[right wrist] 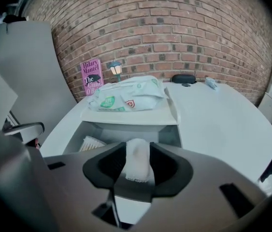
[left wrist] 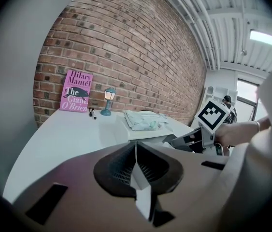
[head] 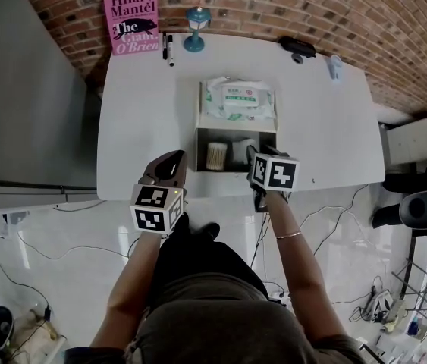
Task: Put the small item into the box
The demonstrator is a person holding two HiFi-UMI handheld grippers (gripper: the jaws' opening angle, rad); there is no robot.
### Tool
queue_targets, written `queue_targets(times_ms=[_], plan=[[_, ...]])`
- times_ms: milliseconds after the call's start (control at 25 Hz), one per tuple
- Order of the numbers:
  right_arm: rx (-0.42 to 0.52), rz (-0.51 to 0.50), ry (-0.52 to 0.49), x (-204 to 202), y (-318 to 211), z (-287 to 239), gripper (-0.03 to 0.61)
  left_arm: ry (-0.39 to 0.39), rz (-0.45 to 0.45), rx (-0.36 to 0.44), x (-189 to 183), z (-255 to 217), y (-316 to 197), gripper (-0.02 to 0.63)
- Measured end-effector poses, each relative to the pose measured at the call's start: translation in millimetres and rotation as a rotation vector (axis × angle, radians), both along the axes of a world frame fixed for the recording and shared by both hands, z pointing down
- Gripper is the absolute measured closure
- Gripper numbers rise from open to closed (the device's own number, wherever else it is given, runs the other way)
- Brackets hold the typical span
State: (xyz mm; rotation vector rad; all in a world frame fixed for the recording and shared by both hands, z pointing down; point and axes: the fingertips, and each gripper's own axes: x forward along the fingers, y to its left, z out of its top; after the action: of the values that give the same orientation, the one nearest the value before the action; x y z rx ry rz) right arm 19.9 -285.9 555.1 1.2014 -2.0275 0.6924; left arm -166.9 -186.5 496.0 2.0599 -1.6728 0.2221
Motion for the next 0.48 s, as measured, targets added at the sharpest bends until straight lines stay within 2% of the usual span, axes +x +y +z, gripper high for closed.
queue_targets(times_ms=[480], plan=[[0.136, 0.040, -0.160, 0, 22, -43, 0.491, -0.021, 0.042, 0.023, 15, -10, -1, 0.586]])
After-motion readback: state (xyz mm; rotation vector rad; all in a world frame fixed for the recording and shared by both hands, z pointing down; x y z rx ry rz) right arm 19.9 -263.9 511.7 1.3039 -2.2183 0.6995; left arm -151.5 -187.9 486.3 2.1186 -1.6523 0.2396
